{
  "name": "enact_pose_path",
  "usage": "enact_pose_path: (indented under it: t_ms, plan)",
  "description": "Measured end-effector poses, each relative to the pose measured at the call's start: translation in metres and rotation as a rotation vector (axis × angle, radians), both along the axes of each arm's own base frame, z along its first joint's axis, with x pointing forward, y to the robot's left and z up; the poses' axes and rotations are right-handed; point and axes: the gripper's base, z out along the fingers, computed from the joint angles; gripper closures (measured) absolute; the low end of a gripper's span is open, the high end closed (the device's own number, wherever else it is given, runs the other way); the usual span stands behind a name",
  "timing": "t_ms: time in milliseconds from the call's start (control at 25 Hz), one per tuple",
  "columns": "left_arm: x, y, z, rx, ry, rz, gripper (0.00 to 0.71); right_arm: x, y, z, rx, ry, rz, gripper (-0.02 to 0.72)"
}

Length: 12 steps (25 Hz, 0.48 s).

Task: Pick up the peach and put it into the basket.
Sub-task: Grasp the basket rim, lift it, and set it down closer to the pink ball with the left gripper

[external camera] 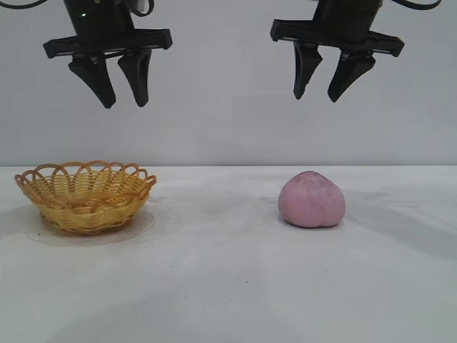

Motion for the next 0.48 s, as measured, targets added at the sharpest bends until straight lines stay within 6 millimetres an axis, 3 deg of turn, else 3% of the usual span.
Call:
enact_pose_path:
  t_ms: [480]
  plan:
    - [-0.0014, 0.0025, -0.0013, 0.037, 0.017, -0.008, 0.373, 0.0000, 0.0000, 0.0000, 0.000, 0.000, 0.000, 0.314]
